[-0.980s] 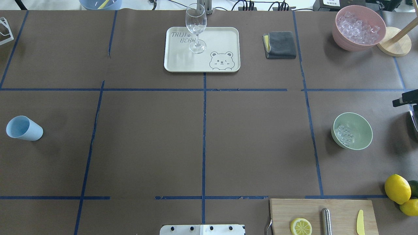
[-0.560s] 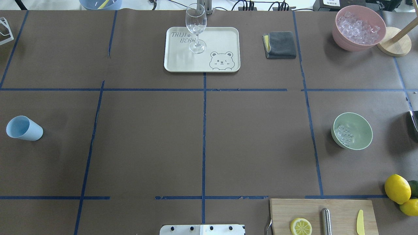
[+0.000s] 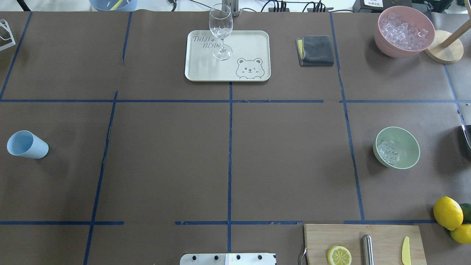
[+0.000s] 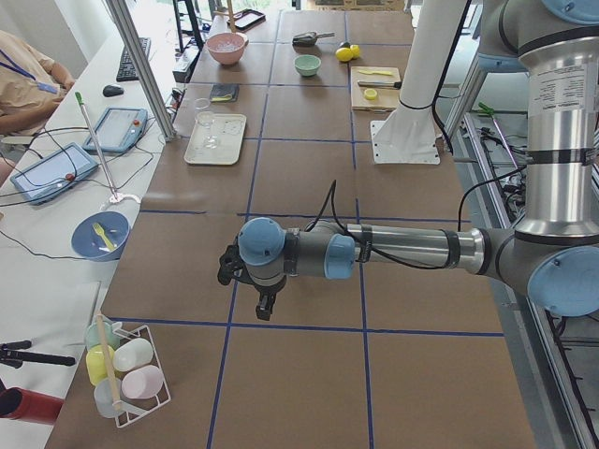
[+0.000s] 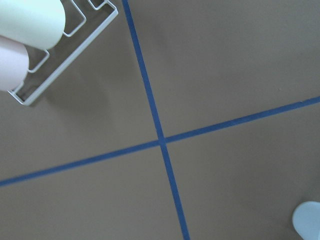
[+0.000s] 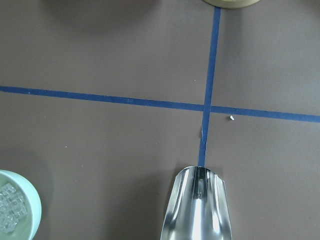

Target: Pour ice into bowl

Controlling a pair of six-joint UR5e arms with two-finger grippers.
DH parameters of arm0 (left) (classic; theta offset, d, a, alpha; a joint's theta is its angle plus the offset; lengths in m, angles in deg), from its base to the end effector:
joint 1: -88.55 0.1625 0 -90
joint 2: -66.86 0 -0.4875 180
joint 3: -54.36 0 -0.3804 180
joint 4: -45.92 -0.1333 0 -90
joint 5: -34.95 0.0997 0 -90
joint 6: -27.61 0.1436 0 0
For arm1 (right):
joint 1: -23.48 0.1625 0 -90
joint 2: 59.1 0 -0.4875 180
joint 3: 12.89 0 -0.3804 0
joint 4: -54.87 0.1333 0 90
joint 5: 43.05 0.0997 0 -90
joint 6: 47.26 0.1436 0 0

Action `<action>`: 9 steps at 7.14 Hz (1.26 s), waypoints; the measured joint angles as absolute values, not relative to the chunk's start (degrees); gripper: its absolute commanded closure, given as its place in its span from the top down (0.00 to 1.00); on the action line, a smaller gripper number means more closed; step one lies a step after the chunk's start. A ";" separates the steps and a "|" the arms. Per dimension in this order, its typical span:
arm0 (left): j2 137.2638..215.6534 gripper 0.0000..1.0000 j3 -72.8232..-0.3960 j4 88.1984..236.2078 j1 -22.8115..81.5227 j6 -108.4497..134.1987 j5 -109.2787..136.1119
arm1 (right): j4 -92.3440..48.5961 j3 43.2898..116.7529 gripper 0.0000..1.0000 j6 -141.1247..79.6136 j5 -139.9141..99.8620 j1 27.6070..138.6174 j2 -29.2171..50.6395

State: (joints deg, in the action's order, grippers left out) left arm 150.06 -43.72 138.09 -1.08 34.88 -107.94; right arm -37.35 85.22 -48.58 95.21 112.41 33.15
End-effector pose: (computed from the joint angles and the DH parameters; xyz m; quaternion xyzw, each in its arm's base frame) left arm -0.0160 -0.4274 0.7186 0.0537 0.4427 0.0730 0.8921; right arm 0.0175 -0.4652 0.6999 0.0299 -0.4085 -0.0320 0.9117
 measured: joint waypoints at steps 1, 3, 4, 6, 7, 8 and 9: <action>148.89 1.00 -43.59 139.95 -1.16 34.91 -107.74 | -37.98 85.99 1.00 -48.44 95.27 112.46 34.25; 148.01 1.00 -43.36 142.32 -1.19 34.89 -107.40 | -38.18 86.80 1.00 -47.49 95.10 112.42 35.07; 148.23 1.00 -43.66 142.52 -1.17 34.91 -107.11 | -38.07 86.87 1.00 -46.45 95.03 112.30 34.99; 148.53 1.00 -44.37 142.50 -0.85 34.98 -105.32 | -38.29 87.23 1.00 -45.17 93.70 111.54 34.03; 148.66 1.00 -44.33 142.46 -0.83 34.98 -103.06 | -39.31 87.68 1.00 -45.09 92.22 111.01 33.13; 148.55 1.00 -44.45 142.14 -0.95 35.64 -101.68 | -40.39 88.06 1.00 -45.07 91.57 110.76 32.78; 148.45 1.00 -44.42 141.46 -1.04 38.03 -101.07 | -40.84 88.31 1.00 -45.06 91.44 110.63 32.72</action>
State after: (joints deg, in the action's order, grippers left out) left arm 148.45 -44.42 141.46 -1.04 38.03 -101.07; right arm -40.84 88.31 -45.06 91.44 110.63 32.72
